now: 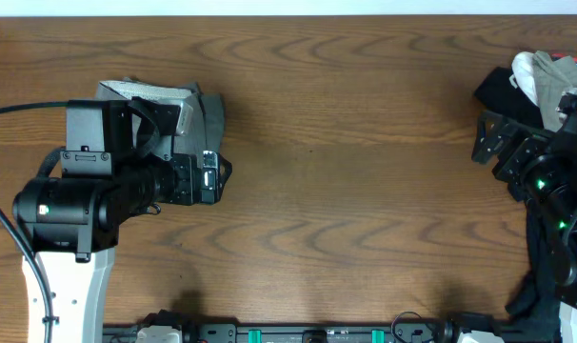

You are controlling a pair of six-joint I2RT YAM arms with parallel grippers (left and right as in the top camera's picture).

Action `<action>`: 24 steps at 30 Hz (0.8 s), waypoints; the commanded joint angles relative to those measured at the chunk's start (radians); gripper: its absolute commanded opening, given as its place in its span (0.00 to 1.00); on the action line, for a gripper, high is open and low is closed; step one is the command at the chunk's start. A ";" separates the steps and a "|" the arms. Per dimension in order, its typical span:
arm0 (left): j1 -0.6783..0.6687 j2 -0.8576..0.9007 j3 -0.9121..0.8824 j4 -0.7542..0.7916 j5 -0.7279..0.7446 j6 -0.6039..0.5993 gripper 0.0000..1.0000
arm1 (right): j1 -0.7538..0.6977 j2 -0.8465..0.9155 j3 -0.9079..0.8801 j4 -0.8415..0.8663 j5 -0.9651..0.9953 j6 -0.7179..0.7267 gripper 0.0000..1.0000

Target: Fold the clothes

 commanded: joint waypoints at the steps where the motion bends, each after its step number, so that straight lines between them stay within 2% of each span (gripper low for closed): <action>1: -0.003 0.002 0.010 -0.005 -0.002 0.003 0.98 | -0.005 0.001 0.001 -0.013 0.010 0.005 0.99; 10: -0.003 -0.008 0.009 -0.004 -0.003 0.003 0.98 | -0.005 0.001 0.001 -0.108 0.010 0.005 0.99; 14: -0.003 -0.059 0.007 -0.005 -0.003 0.003 0.98 | -0.005 0.001 0.001 -0.150 0.010 0.006 0.99; 16: -0.003 -0.119 0.005 0.006 -0.049 0.025 0.98 | -0.005 0.001 0.001 -0.171 0.010 0.005 0.99; 20: -0.003 -0.281 -0.081 0.168 -0.137 0.049 0.98 | -0.005 0.001 0.001 -0.201 0.010 0.006 0.99; 24: -0.001 -0.461 -0.263 0.342 -0.139 0.163 0.98 | -0.005 0.001 0.001 -0.222 0.010 0.005 0.99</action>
